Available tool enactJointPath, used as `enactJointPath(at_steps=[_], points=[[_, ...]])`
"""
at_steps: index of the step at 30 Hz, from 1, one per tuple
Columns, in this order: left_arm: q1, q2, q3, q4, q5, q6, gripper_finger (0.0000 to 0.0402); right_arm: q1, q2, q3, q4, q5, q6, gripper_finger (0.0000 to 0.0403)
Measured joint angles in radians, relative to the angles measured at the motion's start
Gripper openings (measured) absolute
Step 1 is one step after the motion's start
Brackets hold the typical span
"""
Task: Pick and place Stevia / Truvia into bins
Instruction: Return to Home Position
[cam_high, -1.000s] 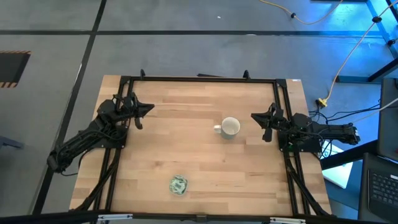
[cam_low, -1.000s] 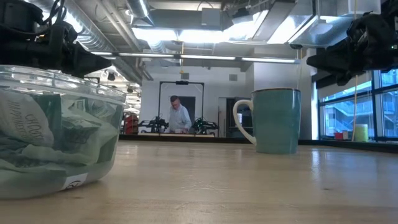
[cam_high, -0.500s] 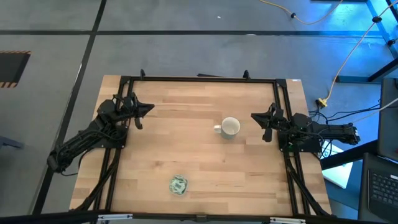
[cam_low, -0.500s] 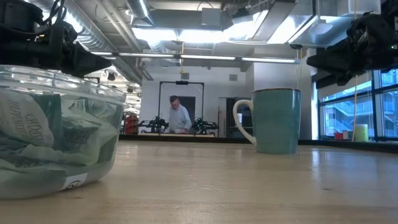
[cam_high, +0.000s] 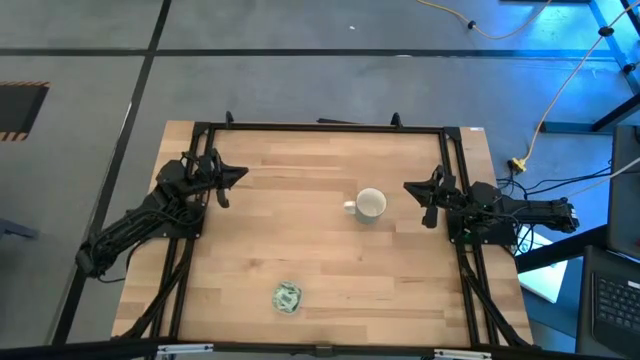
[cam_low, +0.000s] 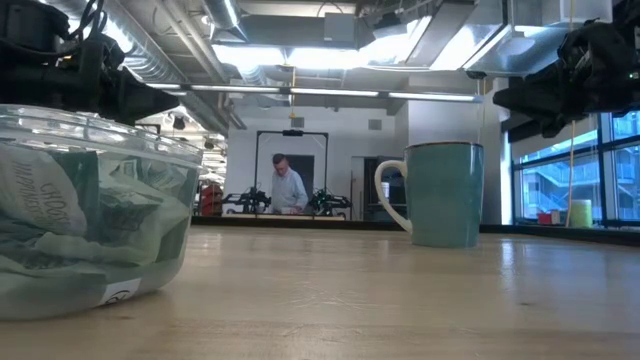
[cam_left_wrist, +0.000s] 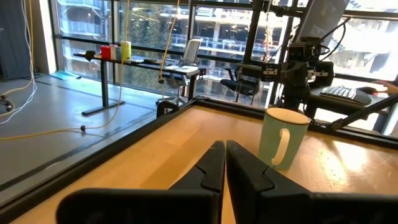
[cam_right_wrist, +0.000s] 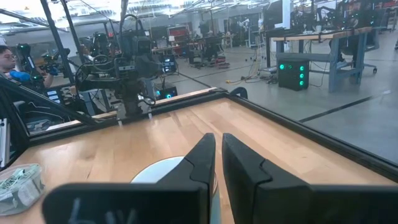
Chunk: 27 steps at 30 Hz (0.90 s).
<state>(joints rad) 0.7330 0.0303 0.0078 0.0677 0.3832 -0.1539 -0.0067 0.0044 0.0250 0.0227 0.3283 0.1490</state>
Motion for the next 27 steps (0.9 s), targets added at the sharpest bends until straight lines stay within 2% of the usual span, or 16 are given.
enactJointPath(at_steps=[27], points=[[0.0, 0.0, 0.0, 0.0, 0.0, 0.001, 0.0008, 0.0, 0.0, 0.0, 0.0, 0.0, 0.0, 0.0035]])
